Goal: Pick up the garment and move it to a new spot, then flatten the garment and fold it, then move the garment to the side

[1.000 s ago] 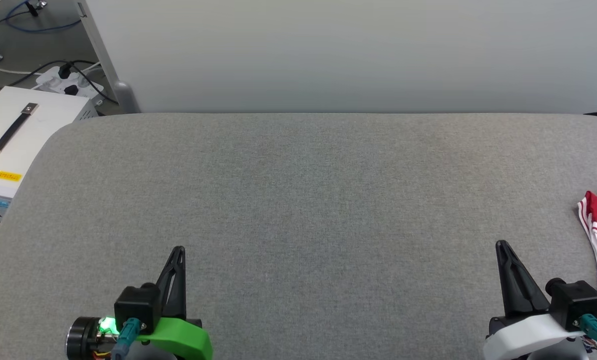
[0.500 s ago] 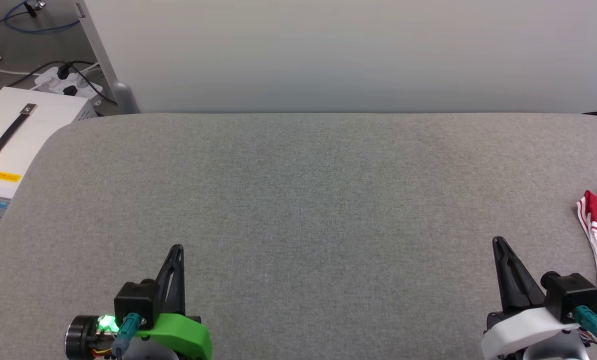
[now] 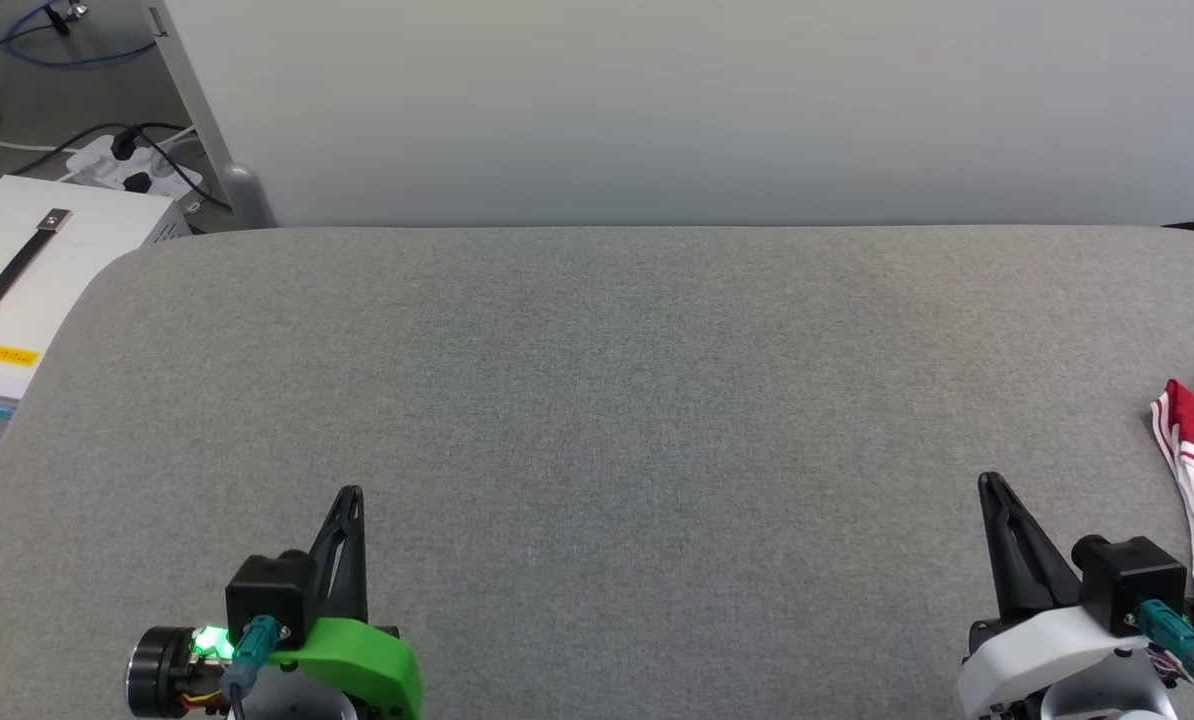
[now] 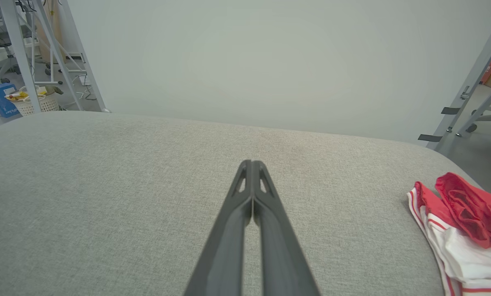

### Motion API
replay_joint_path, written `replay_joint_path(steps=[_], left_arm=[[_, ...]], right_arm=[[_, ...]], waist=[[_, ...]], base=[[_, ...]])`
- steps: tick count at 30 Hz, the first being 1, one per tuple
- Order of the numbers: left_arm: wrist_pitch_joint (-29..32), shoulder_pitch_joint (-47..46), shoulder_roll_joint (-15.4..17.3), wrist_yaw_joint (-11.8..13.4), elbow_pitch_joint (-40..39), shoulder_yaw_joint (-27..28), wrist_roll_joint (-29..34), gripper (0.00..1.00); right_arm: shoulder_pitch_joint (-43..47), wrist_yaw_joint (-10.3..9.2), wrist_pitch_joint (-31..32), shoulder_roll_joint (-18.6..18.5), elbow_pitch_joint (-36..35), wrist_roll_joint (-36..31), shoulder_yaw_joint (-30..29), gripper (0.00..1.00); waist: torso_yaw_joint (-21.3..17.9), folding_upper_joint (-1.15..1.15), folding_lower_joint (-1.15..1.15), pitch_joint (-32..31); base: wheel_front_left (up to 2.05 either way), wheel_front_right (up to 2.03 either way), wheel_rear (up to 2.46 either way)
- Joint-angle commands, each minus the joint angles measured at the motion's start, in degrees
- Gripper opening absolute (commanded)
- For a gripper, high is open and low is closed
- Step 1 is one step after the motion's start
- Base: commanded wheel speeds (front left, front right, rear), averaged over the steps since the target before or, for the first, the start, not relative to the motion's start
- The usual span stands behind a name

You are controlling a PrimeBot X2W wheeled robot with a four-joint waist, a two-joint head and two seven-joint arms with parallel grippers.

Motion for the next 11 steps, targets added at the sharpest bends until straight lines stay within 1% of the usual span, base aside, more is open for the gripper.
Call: replay_joint_path(steps=[1, 11], left_arm=[[0.26, -1.45, -0.22, 0.3, -0.41, 0.19, 0.66, 0.0], [1.4, -1.77, -0.39, 0.45, -0.79, 0.47, 0.9, 0.0]], right_arm=[[-1.22, -0.03, 0.3, 0.06, 0.21, -0.48, 0.19, 0.0], [-1.77, -0.04, 1.45, 0.07, 0.34, -0.89, 0.36, 0.0]], waist=[[-0.01, 0.0, 0.0, 0.0], [-0.13, 0.0, 0.0, -0.01]], base=[[0.0, 0.0, 0.0], [0.0, 0.0, 0.0]])
